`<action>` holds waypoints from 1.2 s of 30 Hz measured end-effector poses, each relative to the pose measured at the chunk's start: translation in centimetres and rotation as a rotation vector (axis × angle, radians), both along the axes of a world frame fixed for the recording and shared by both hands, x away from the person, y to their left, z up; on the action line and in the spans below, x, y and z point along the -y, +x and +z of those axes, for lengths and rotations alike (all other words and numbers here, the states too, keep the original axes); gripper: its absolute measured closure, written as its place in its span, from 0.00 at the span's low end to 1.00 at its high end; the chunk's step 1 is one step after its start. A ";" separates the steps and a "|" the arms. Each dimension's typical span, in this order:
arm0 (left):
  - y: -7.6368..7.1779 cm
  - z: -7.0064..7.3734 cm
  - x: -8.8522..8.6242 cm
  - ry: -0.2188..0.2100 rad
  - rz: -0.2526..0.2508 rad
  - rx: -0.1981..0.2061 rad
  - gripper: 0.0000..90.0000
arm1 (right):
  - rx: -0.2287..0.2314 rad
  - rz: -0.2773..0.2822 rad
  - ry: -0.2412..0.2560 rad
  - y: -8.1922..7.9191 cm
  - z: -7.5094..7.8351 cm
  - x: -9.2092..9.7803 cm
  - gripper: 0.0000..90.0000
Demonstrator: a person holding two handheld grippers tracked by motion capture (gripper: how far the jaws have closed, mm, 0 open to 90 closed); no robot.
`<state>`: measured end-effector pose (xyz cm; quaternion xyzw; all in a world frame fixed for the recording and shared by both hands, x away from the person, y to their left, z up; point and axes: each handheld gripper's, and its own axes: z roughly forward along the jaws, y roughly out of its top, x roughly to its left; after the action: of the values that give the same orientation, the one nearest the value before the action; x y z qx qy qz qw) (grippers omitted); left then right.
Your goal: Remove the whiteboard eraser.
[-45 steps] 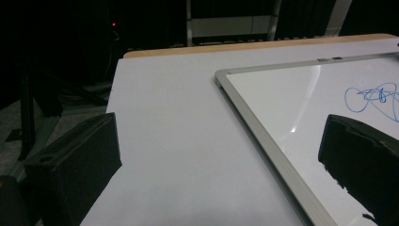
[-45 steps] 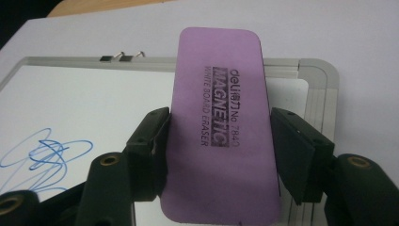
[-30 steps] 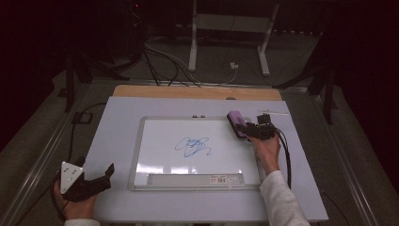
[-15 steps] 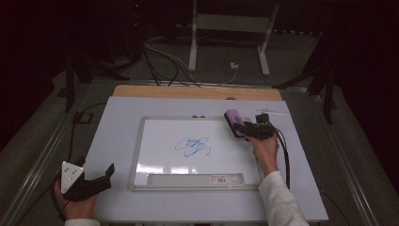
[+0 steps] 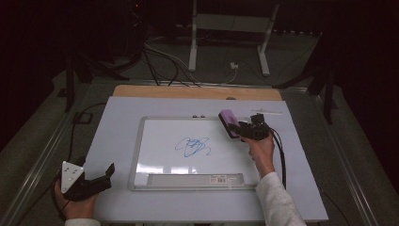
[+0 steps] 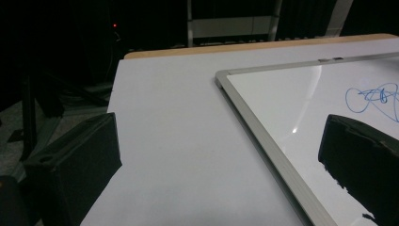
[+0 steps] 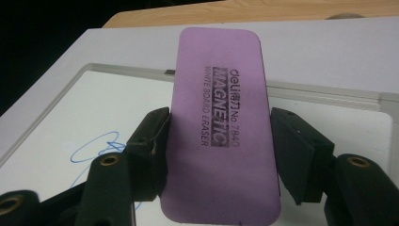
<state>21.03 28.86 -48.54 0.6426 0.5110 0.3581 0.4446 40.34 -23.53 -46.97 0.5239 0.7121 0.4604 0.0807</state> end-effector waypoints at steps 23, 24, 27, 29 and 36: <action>0.2 -0.1 0.0 0.001 -0.005 -0.003 0.01 | 0.007 0.087 0.008 -0.7 0.1 -3.2 0.46; 0.2 -0.1 0.0 0.002 -0.006 -0.003 0.01 | 0.010 0.092 0.007 -0.7 0.1 -3.3 0.46; 0.2 -0.1 0.0 0.000 -0.004 -0.001 0.01 | 0.010 0.100 0.006 -0.8 0.0 -3.7 0.46; 0.2 -0.1 0.0 0.000 -0.004 -0.001 0.01 | 0.009 0.107 0.002 -0.9 -0.1 -3.9 0.46; 0.2 -0.1 0.0 0.000 -0.005 -0.001 0.00 | 0.006 0.130 -0.009 -1.1 -0.3 -4.8 0.46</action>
<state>21.22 28.89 -48.65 0.6441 0.5097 0.3567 0.4452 39.23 -18.69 -47.31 0.4746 0.7464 0.4633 0.0551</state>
